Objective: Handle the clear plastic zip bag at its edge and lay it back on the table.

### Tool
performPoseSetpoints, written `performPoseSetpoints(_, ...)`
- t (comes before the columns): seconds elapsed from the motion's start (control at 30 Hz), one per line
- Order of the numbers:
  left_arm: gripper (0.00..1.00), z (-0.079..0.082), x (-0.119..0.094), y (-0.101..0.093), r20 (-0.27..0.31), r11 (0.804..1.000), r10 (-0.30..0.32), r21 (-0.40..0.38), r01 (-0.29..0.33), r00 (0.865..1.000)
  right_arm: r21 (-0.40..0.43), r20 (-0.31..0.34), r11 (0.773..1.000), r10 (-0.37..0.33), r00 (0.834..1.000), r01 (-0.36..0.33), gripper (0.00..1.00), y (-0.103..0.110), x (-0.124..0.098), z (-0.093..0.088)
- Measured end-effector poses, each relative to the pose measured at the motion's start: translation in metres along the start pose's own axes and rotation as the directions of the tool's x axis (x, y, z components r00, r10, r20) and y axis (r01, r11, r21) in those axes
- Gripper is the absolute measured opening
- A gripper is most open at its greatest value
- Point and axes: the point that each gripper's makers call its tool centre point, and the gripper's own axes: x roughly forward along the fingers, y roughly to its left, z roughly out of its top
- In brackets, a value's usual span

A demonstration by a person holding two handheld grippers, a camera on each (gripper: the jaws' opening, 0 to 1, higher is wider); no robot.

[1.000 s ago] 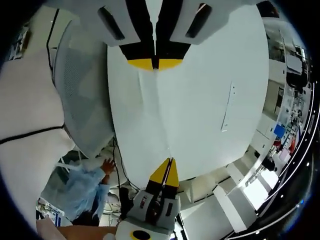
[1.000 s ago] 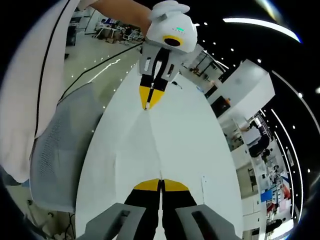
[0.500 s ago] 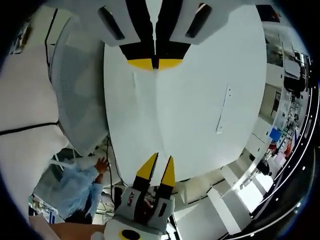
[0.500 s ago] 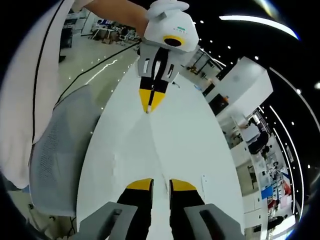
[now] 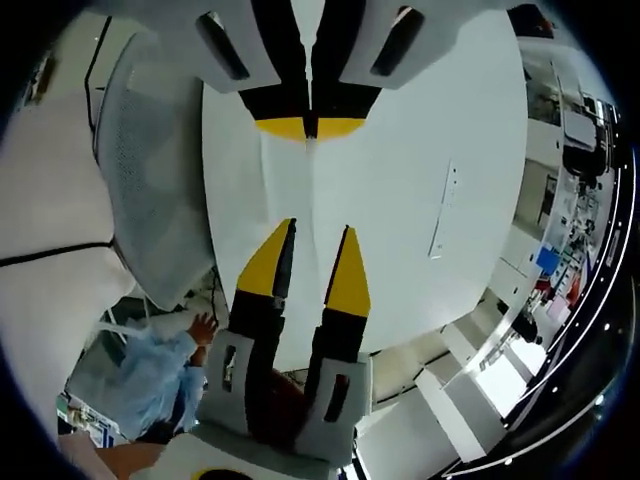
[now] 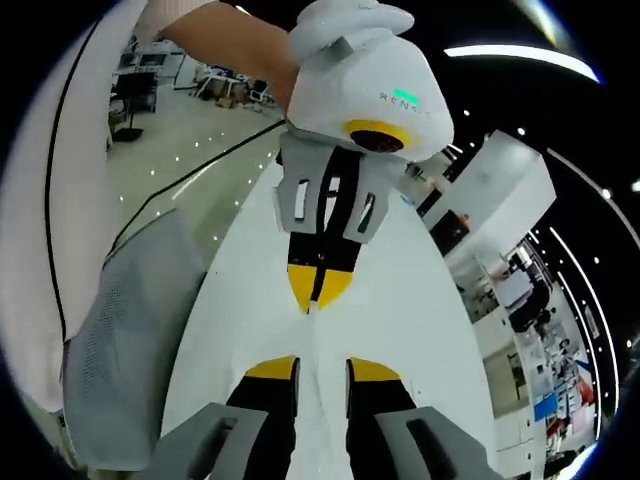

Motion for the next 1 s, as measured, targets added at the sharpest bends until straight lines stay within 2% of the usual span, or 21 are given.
performPoseSetpoints(0.1, 0.00, 0.001, 0.000, 0.000, 0.003, 1.000, 0.004, 0.007, -0.004, 1.000, -0.003, 0.017, 1.000, 0.015, 1.000, -0.015, 0.14, 0.001, 0.009, 0.010)
performPoseSetpoints(0.4, 0.00, 0.001, -0.002, 0.000, 0.006, 1.000, 0.011, 0.014, -0.011, 1.000, -0.019, 0.027, 0.999, 0.039, 0.999, -0.038, 0.11, 0.002, 0.019, 0.021)
performPoseSetpoints(0.7, 0.00, -0.001, -0.002, 0.000, 0.004, 1.000, 0.009, 0.026, -0.009, 1.000, -0.027, 0.030, 0.998, 0.053, 0.998, -0.053, 0.00, 0.003, 0.022, 0.027)
performPoseSetpoints(1.0, 0.00, 0.002, -0.004, 0.000, 0.014, 1.000, 0.014, 0.028, -0.014, 1.000, -0.019, 0.019, 0.998, 0.067, 0.998, -0.067, 0.01, 0.004, 0.025, 0.027)
